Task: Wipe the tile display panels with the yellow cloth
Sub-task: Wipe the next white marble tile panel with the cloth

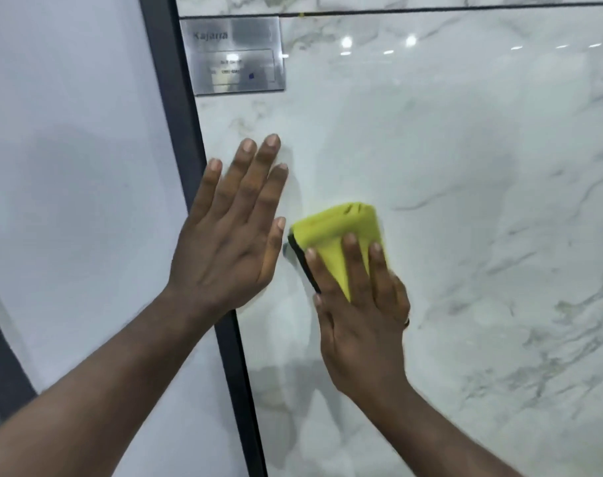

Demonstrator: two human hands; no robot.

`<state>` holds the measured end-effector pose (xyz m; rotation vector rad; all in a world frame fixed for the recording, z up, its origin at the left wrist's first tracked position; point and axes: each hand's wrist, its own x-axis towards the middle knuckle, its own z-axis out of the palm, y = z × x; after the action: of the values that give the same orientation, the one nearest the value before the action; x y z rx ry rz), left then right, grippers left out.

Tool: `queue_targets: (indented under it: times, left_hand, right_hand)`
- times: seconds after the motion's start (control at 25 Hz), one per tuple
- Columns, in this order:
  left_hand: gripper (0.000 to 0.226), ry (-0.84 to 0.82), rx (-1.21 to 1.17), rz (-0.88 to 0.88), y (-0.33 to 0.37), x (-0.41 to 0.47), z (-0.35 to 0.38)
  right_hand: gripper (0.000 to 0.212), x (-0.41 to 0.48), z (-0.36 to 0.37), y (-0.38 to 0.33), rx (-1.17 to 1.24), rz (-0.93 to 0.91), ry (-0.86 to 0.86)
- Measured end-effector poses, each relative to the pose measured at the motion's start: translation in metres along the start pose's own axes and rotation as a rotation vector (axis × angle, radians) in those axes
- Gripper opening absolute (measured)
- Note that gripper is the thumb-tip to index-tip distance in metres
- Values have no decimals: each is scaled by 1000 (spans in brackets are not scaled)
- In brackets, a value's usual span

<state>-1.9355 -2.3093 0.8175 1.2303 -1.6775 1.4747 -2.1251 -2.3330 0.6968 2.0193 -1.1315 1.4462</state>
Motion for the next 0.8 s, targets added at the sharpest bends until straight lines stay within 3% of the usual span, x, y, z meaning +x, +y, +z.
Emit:
queue_targets:
  times: [0.08, 0.28, 0.48, 0.56, 0.68, 0.72, 0.8]
  left_hand:
    - [64, -13, -32, -9, 11, 7, 2]
    - [73, -16, -37, -61, 26, 14, 14]
    - [76, 3, -56, -128, 38, 18, 20]
    - [73, 19, -43, -168, 46, 22, 20]
    - [71, 38, -4, -164, 58, 29, 18]
    - [72, 37, 1, -152, 62, 30, 19]
    - [74, 25, 11, -108, 74, 31, 20]
  right_hand:
    - [65, -12, -3, 32, -56, 0, 3]
    - [70, 25, -30, 89, 46, 316, 140]
    - [69, 79, -39, 82, 208, 630, 289]
    - [69, 77, -40, 67, 144, 536, 213]
    - [65, 40, -39, 89, -16, 20, 16]
    - [65, 39, -43, 104, -22, -15, 9]
    - [69, 49, -49, 121, 80, 174, 53]
